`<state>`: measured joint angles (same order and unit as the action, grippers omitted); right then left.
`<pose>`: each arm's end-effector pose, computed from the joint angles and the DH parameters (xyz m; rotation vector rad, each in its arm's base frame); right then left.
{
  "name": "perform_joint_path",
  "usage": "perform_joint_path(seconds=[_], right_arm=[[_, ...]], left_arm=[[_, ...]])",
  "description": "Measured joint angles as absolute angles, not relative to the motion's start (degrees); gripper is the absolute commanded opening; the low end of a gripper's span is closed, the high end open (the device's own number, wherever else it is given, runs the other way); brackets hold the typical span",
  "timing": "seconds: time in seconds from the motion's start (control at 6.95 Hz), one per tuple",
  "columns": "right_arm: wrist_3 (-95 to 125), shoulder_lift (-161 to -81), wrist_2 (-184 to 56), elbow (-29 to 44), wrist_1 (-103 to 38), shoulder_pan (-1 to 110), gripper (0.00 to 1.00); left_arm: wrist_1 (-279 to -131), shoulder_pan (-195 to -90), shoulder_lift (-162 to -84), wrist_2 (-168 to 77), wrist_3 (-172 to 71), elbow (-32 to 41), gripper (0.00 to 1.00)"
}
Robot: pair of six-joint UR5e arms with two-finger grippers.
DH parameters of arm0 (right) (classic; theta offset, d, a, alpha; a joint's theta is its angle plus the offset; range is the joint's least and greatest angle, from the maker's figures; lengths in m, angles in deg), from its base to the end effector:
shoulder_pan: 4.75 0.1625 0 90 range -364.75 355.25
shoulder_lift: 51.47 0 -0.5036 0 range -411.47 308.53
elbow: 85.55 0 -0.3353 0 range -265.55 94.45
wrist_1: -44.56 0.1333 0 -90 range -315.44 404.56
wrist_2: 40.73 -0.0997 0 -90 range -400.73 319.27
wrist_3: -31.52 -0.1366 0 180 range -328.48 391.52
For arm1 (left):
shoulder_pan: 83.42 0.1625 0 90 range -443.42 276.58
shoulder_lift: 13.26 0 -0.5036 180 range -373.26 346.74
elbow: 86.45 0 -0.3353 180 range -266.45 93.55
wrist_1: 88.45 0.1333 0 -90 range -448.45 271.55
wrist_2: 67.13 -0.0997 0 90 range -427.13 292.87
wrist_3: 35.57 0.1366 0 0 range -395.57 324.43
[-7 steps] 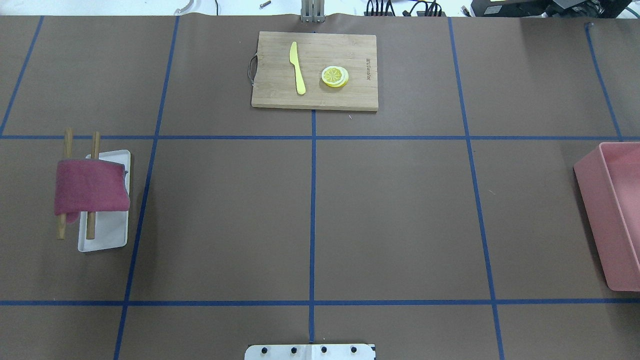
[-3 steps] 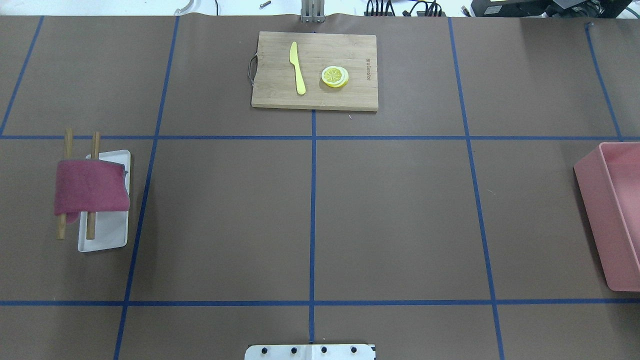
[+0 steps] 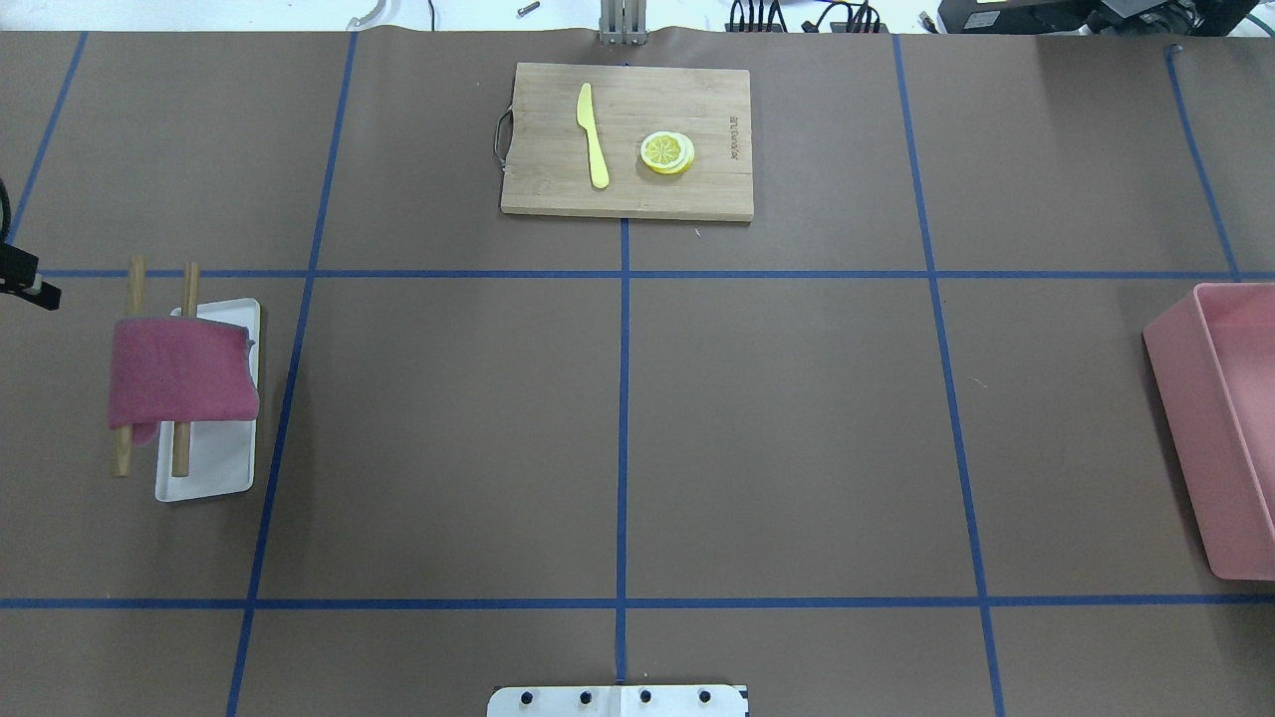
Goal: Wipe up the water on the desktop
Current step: 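Lower the left gripper onto the pink cloth on the white rack and grasp it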
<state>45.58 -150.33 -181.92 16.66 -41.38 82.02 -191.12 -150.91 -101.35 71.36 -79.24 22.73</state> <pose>0.0061 -0.3680 0.7125 0.2053 -0.8812 -0.3388 0.1379 -0.4137 0.5950 -0.0400 0.9588 -0.1195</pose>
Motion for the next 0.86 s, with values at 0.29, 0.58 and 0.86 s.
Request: perform_joint_path(seconds=[0.29,0.58,0.86], right_arm=[[45.8,-150.3,-181.7,16.6,-41.2,81.2,1.0],[45.7,-150.3,-181.6,16.6,-41.1,80.9,1.0],[45.6,-150.4,-181.8,16.7,-41.1,80.9,1.0]], left_arm=[[-192.9,-144.9,-102.4,68.8,-86.0,22.1,0.8],[-193.1,-142.1,-102.7,68.0,-87.7,21.7,0.42],[-193.1,-141.5,-102.8,68.1,-88.4,22.0,0.14]])
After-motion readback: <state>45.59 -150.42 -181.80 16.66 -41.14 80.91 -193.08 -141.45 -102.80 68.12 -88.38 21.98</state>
